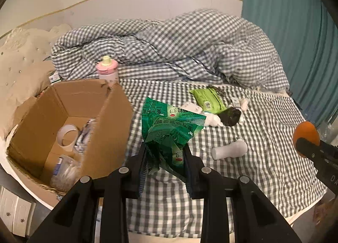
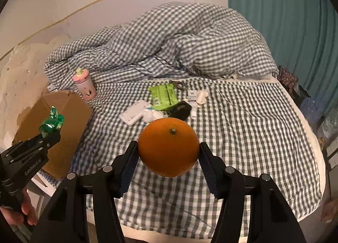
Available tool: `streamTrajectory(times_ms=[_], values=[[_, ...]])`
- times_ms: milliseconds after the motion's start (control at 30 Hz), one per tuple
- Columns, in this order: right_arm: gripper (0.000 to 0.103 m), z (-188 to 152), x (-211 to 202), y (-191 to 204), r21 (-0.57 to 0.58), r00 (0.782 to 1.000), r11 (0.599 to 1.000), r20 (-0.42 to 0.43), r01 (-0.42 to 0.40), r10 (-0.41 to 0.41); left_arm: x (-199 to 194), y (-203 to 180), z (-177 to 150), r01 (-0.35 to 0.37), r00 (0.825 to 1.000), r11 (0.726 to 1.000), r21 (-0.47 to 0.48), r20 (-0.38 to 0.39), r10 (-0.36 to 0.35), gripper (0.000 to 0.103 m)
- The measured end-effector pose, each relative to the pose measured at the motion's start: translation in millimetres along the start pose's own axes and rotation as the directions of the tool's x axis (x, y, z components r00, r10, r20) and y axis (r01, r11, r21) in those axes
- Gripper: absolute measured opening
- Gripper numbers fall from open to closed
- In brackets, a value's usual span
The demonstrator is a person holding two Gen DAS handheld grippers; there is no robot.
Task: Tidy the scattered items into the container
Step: 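Carry the green packet and orange over the box while both tools release them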
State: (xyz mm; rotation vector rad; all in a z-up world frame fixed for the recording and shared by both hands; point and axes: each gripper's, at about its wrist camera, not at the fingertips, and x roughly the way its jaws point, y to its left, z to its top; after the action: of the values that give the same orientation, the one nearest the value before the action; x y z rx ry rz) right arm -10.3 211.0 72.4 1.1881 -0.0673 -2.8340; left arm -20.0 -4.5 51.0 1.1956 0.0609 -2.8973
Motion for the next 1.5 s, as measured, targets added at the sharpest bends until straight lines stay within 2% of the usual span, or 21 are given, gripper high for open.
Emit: streamTrajectory(times_ms=[333, 567, 700, 800, 933, 1067, 1100, 1167, 1200, 1233, 1267, 1333, 1400, 1500], values=[[0.057, 17, 7, 69, -0.061, 0.998, 0.996, -0.010, -0.060, 0.060, -9, 70, 14, -0.055, 0.998, 0.997, -0.062, -0.007, 0.055, 0.030], [0.057, 37, 34, 142, -0.154, 0.991, 0.979, -0.041, -0.136, 0.131, -5, 142, 25, -0.125, 0.992, 0.980, -0.155, -0.012, 0.124, 0.030], [0.057, 49, 58, 191, -0.212, 0.977, 0.954, -0.075, -0.212, 0.201, 9, 185, 18, -0.183, 0.983, 0.961, -0.208, -0.050, 0.176, 0.030], [0.057, 55, 76, 228, -0.235, 0.963, 0.935, -0.106, -0.265, 0.247, 25, 210, 7, -0.208, 0.977, 0.948, -0.243, -0.099, 0.189, 0.030], [0.057, 57, 101, 276, -0.276, 0.948, 0.909, -0.154, -0.312, 0.279, 43, 230, -4, -0.224, 0.971, 0.937, -0.267, -0.144, 0.191, 0.030], [0.057, 57, 128, 303, -0.274, 0.936, 0.900, -0.196, -0.339, 0.293, 57, 241, -11, -0.236, 0.966, 0.932, -0.276, -0.167, 0.195, 0.031], [0.057, 57, 134, 307, -0.273, 0.933, 0.898, -0.202, -0.346, 0.298, 60, 243, -12, -0.238, 0.965, 0.930, -0.279, -0.173, 0.195, 0.033], [0.061, 58, 146, 313, -0.267, 0.928, 0.896, -0.214, -0.354, 0.303, 64, 247, -14, -0.245, 0.964, 0.926, -0.287, -0.176, 0.200, 0.049], [0.070, 59, 148, 314, -0.262, 0.931, 0.901, -0.213, -0.347, 0.296, 65, 248, -14, -0.240, 0.965, 0.927, -0.288, -0.170, 0.197, 0.063], [0.091, 60, 150, 314, -0.259, 0.937, 0.908, -0.204, -0.329, 0.282, 66, 247, -13, -0.236, 0.967, 0.930, -0.282, -0.162, 0.196, 0.075], [0.098, 62, 149, 312, -0.256, 0.946, 0.916, -0.183, -0.310, 0.269, 66, 245, -12, -0.236, 0.968, 0.933, -0.272, -0.153, 0.201, 0.080], [0.098, 66, 144, 305, -0.247, 0.953, 0.923, -0.150, -0.295, 0.264, 67, 239, -8, -0.258, 0.963, 0.933, -0.252, -0.146, 0.226, 0.088], [0.098, 70, 141, 295, -0.225, 0.951, 0.927, -0.141, -0.300, 0.273, 68, 235, -5, -0.274, 0.959, 0.930, -0.245, -0.145, 0.244, 0.090], [0.098, 73, 140, 275, -0.197, 0.952, 0.934, -0.136, -0.297, 0.274, 68, 232, -3, -0.262, 0.962, 0.929, -0.263, -0.154, 0.227, 0.091]])
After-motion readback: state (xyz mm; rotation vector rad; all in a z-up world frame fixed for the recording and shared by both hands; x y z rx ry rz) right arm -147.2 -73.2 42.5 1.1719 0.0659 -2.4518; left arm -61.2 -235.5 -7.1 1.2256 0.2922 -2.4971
